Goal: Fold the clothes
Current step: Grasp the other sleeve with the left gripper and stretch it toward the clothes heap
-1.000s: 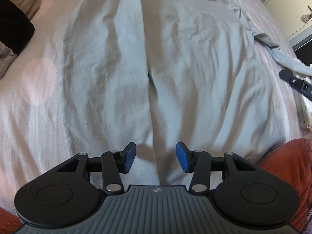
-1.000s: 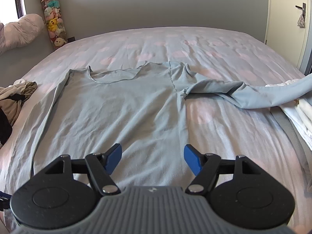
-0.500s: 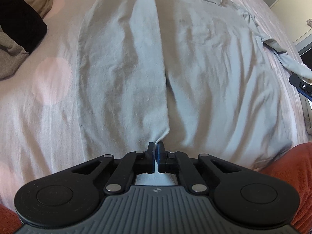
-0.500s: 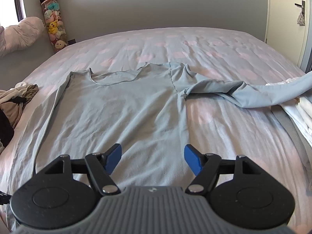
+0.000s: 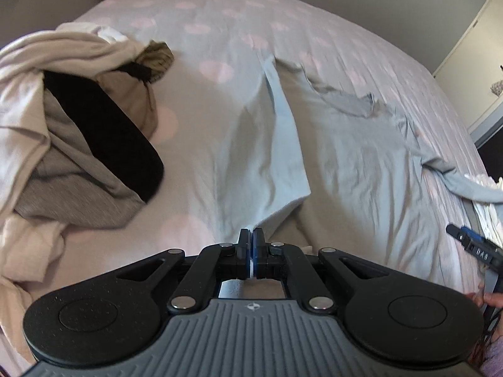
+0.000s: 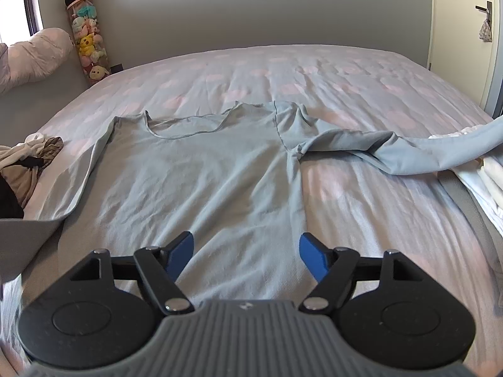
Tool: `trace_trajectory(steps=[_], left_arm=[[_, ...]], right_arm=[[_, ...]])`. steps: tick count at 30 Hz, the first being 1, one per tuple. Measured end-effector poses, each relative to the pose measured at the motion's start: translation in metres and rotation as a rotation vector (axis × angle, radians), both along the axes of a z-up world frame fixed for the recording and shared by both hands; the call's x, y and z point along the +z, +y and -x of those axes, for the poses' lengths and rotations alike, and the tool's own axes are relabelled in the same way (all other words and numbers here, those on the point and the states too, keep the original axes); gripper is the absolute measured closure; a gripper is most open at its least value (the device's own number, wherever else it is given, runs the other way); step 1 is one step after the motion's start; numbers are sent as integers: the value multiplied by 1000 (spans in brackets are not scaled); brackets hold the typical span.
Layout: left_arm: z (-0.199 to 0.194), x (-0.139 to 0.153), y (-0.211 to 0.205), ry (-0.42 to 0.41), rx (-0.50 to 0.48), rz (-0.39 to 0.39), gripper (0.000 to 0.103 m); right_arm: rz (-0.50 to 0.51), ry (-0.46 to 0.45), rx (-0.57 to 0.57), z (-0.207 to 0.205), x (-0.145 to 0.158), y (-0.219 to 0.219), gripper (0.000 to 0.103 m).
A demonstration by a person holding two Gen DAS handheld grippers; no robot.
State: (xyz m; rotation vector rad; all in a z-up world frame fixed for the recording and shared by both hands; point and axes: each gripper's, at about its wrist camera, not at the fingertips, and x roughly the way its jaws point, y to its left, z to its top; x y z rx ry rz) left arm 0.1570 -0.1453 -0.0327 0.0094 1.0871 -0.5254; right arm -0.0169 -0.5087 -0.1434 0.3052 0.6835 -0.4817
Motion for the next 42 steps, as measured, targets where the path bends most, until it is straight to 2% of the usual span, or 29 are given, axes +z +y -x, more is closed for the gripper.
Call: trace_trajectory(steps=[11,17,21,27,31,34,38,40,42], left_arm=[[-90,82,50,-175,134,14,103],[-133,110,73,-252,196,-65,103],[-161,104,96,-248,251,-138,103],[-191,64,119,-205,307,-245,103],[-197,42,134,-180,351,-236,103],[-191,38,130,-209,319,-233,101],[-170,44,119,-247,293,-198,82],[-154,48,111,-263,275,-173,79],[-137,48,100,-236,223,-133,75]], right_arm=[[-6,-2,-2,-1,-1,-2,26],[-20,3,-9,-4,-4,-4,26],[-35,9,-13,-6,-7,-6,26],[-52,10,-12,-9,-10,-9,26],[-67,10,-18,-9,-13,-12,26],[-76,14,-22,-10,-14,-15,26],[-88,14,-30,-9,-14,-17,26],[-97,13,-35,-8,-13,-18,26],[-109,11,-41,-7,-13,-19,26]])
